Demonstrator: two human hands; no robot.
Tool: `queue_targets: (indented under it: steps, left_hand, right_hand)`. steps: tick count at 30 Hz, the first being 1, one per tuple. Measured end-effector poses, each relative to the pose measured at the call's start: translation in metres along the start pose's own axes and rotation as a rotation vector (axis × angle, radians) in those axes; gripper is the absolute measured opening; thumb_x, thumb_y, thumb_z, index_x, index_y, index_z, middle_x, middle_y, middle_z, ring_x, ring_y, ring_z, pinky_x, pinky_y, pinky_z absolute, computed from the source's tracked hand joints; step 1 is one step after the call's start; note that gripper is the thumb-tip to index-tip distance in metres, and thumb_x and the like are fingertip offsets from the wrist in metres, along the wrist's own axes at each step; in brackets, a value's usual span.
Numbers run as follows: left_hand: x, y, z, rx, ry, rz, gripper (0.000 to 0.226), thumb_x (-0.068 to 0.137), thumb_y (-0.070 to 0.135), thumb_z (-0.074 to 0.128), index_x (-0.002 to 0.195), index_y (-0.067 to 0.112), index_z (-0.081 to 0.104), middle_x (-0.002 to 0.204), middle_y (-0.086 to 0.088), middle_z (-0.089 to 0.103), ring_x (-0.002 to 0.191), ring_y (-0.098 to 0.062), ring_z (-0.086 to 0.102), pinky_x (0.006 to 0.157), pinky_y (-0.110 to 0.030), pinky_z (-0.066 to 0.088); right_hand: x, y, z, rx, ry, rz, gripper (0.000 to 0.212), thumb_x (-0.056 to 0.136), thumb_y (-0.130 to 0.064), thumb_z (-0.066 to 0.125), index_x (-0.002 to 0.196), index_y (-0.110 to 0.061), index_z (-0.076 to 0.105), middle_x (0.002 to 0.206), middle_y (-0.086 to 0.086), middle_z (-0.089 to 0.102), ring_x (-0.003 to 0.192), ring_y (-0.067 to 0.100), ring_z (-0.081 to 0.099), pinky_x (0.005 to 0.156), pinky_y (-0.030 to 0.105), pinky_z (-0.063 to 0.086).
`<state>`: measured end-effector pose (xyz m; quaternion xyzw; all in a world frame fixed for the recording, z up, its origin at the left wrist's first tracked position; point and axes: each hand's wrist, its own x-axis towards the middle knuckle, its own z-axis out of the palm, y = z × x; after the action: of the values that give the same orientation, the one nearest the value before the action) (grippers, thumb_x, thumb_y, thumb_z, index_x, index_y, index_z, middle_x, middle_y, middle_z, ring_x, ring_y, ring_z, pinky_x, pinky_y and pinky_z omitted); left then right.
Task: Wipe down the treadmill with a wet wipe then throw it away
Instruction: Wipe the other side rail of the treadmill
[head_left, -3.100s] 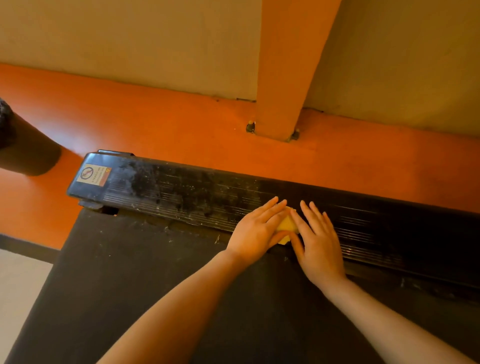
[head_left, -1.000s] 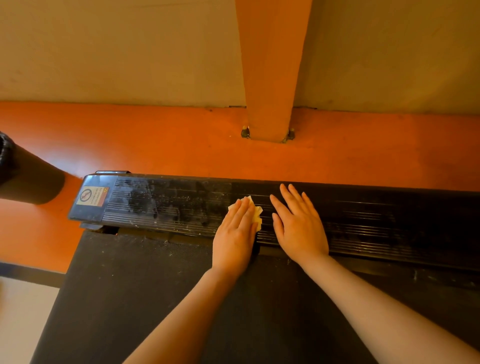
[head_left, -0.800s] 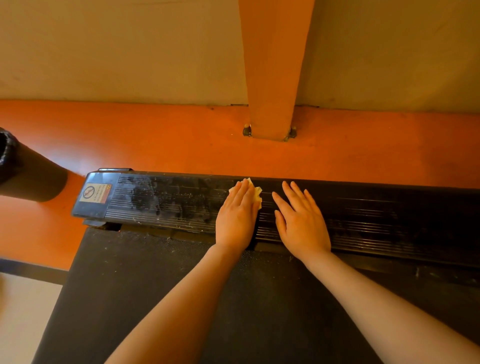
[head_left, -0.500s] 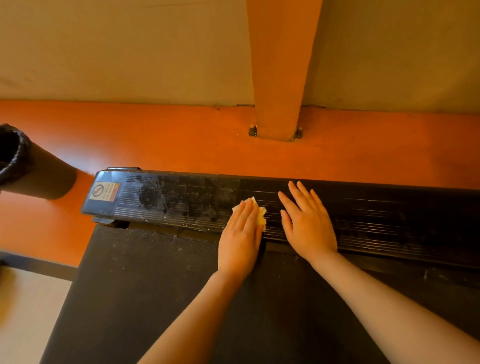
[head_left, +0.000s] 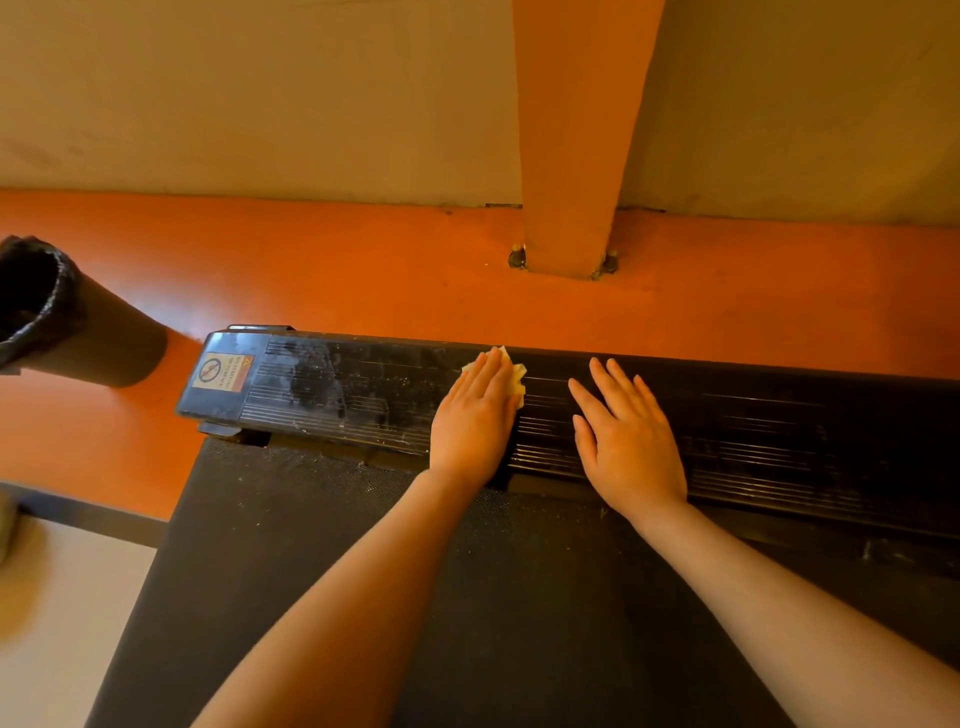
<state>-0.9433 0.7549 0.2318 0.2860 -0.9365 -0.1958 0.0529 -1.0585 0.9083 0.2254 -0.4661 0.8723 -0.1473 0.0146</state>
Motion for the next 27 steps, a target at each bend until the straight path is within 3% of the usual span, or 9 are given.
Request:
queue_targets:
  steps: [3,8,14,21,27]
  left_hand:
    - [0.002,0.001,-0.002,-0.014,-0.011,-0.019,0.052,0.105,0.029,0.041,0.152,0.013,0.028,0.159,-0.005,0.025,0.148,-0.019,0.019,0.119,-0.033,0.018]
    - [-0.033,0.001,0.008,-0.027,0.059,-0.007,0.049,0.101,0.028,0.043,0.147,0.01,0.038,0.154,-0.009,0.035,0.144,-0.02,0.026,0.117,-0.036,0.025]
    - [-0.07,-0.005,0.015,-0.029,0.091,0.01,0.051,0.101,0.034,0.036,0.147,0.013,0.037,0.153,-0.007,0.037,0.143,-0.018,0.028,0.115,-0.037,0.023]
    - [-0.034,-0.018,0.005,-0.002,0.051,0.02,0.051,0.101,0.032,0.041,0.147,0.009,0.04,0.152,-0.01,0.038,0.143,-0.024,0.032,0.115,-0.037,0.029]
    - [-0.006,-0.02,-0.005,-0.013,0.012,-0.024,0.051,0.104,0.029,0.043,0.151,0.012,0.032,0.157,-0.007,0.03,0.147,-0.021,0.023,0.117,-0.033,0.02]
  right_hand:
    - [0.0,0.0,0.0,-0.001,-0.009,0.002,0.046,0.099,-0.031,0.037,0.138,-0.014,0.055,0.149,0.014,0.043,0.141,0.03,0.036,0.115,0.043,0.024]
    - [0.0,-0.001,-0.001,-0.008,-0.011,0.007,0.046,0.099,-0.031,0.036,0.137,-0.014,0.055,0.148,0.014,0.044,0.14,0.031,0.037,0.114,0.043,0.024]
    - [0.0,-0.002,-0.002,-0.013,-0.004,-0.003,0.049,0.1,-0.033,0.03,0.137,-0.014,0.056,0.148,0.015,0.045,0.14,0.031,0.038,0.114,0.042,0.024]
    - [0.0,-0.002,-0.002,-0.004,0.003,0.0,0.045,0.098,-0.03,0.039,0.137,-0.014,0.056,0.148,0.015,0.045,0.14,0.031,0.037,0.114,0.042,0.022]
    - [0.0,-0.002,-0.002,-0.003,-0.006,0.002,0.045,0.099,-0.03,0.038,0.138,-0.014,0.054,0.149,0.014,0.043,0.141,0.03,0.035,0.114,0.041,0.021]
